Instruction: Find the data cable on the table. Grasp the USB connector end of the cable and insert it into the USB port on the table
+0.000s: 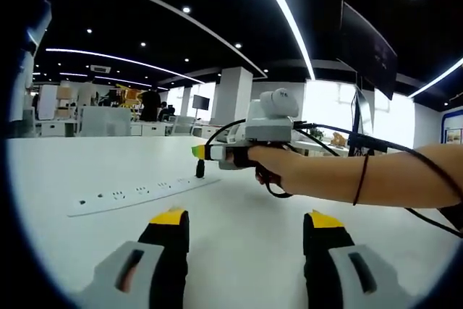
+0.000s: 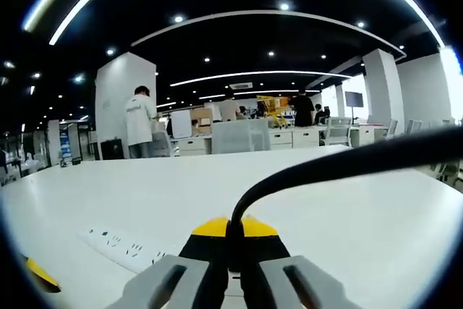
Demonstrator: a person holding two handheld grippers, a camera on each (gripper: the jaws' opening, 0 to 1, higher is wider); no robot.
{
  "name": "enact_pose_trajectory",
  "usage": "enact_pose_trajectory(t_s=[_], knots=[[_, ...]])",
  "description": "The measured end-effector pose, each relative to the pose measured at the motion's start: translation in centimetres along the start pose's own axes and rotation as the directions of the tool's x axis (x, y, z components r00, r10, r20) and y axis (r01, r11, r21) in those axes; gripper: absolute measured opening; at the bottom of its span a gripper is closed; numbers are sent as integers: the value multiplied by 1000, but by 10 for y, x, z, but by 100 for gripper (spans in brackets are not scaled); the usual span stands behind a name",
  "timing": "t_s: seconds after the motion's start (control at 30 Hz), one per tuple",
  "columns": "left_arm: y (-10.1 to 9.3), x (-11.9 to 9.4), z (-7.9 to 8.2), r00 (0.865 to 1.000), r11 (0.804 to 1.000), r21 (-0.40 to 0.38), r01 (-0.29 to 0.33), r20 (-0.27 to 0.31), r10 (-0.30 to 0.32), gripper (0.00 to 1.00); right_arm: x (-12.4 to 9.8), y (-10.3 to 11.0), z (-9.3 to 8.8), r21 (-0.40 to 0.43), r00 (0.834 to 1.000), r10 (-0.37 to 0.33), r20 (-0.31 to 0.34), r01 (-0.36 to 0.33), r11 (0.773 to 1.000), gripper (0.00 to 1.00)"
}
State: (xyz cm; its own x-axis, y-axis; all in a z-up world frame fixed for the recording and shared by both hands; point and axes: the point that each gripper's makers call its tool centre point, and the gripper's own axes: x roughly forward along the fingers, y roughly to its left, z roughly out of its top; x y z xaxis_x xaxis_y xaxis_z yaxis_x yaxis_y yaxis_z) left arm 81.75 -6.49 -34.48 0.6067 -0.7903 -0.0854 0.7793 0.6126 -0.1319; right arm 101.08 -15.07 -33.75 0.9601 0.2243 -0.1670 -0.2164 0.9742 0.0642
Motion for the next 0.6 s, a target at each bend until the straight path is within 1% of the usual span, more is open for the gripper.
enact_pose_trajectory(t_s=[0.2,0.3,0.47,0.5,0.57,0.6], knots=[[3,3,1,1000,1000,-2,-14,-10,14,65,2,-3,2,2,1000,-16,-3,16,1000,6],[5,4,1,1000,1000,-5,-23,-15,23,65,5,-5,4,-36,1000,-19,-15,18,999,6],[5,6,3,999,1000,-7,-27,-19,27,65,5,-6,5,-76,999,-25,-23,23,997,8],[5,6,3,999,1000,-6,-27,-20,26,65,4,-5,4,-89,999,-27,-37,24,996,8],[5,7,3,999,1000,-6,-26,-21,26,65,5,-5,6,-106,999,-29,-35,25,994,8],[5,7,4,999,1000,-8,-26,-20,26,65,5,-6,6,-116,998,-36,-45,31,993,9]])
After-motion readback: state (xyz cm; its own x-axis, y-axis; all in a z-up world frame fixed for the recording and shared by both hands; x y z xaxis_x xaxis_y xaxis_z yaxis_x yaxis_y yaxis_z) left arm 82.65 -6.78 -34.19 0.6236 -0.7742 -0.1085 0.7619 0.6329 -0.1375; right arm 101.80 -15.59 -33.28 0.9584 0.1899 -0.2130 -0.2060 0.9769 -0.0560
